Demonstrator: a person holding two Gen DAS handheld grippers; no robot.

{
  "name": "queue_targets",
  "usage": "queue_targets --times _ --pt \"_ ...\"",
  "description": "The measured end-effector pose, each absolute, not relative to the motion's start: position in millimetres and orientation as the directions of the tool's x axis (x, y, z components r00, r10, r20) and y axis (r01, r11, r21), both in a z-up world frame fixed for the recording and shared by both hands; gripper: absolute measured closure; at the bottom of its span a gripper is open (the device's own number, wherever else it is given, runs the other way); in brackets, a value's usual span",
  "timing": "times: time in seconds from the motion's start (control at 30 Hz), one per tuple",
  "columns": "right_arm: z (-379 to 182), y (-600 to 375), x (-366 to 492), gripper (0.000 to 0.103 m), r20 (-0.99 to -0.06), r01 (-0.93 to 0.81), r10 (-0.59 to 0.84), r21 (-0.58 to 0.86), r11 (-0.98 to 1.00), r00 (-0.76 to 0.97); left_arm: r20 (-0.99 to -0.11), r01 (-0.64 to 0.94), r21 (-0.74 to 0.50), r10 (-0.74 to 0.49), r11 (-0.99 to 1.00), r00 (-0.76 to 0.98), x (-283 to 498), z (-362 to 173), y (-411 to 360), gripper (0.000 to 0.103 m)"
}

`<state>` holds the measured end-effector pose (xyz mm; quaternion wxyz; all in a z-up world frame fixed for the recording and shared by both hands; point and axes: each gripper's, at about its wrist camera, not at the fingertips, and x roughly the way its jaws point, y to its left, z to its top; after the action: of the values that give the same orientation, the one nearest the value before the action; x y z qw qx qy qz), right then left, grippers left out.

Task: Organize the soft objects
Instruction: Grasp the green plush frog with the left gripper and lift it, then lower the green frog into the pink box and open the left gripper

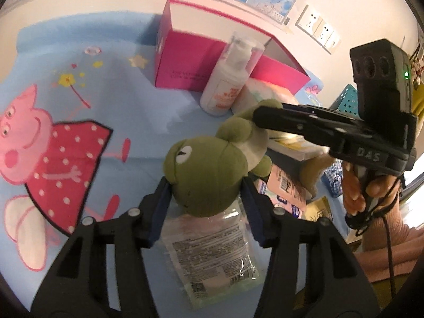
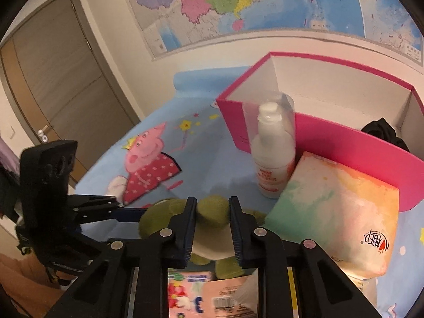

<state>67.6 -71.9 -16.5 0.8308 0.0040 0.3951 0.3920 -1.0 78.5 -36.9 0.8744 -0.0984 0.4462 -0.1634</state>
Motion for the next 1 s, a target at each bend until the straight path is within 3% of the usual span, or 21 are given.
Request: queue_targets --times 0.5,0.73,1.0 --pt "105 -87 53 0.079 -0.398 -0.708 0.720 0.208 0.674 0.568 -0.570 0.300 -0.205 -0.363 0.932 0.737 19 75 74 0.047" --pt "116 -90 105 0.079 -0.389 -0.667 0.684 0.203 0.717 0.617 -0.573 0.318 -0.193 -0.370 0.928 0.731 78 91 69 0.047" --pt "88 -100 160 0.079 -0.453 -0.586 0.635 0.265 0.766 0.625 -0.664 0.310 -0.191 -0.355 0.931 0.658 145 63 55 0.047"
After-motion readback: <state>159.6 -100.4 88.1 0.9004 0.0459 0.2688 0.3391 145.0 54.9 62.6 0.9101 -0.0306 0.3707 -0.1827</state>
